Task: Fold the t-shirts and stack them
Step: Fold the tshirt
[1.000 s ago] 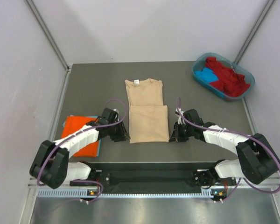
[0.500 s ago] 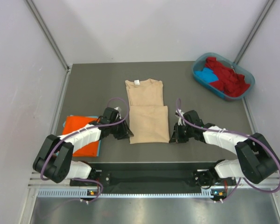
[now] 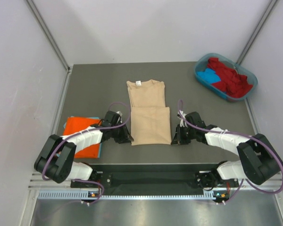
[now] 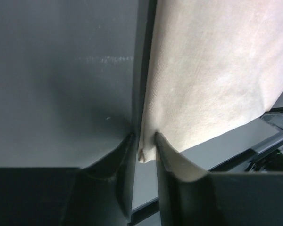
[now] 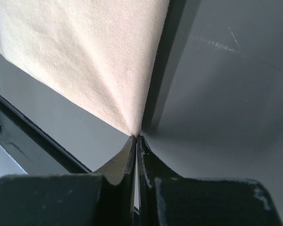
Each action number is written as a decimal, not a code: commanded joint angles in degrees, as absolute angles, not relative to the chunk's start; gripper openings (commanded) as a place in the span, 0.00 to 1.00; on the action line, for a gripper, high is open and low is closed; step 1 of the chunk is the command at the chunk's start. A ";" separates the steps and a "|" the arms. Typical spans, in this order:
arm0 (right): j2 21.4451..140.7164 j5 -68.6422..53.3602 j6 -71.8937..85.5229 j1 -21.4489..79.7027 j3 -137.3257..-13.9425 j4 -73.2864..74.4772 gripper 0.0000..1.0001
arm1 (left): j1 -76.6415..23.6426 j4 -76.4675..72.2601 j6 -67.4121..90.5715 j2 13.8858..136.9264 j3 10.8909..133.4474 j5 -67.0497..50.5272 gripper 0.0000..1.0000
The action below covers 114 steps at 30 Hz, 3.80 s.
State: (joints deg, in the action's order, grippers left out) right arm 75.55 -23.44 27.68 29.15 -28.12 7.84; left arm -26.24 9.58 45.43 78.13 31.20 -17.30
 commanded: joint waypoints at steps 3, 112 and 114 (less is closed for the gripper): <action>76.38 -23.82 27.95 30.15 -27.42 5.89 0.00 | -26.46 6.59 46.23 76.73 30.06 -19.16 0.04; 142.20 -44.56 18.10 10.99 -117.24 15.12 0.14 | -10.55 1.50 40.78 132.54 100.99 -22.24 0.29; 144.05 -44.47 18.81 10.72 -118.38 14.42 0.14 | -10.46 1.14 40.34 133.59 101.51 -21.27 0.29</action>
State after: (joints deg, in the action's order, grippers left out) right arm 141.71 -42.22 17.34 11.66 -114.93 18.15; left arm -11.25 5.52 40.58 132.57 98.98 -21.41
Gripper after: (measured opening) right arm 0.139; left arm 0.285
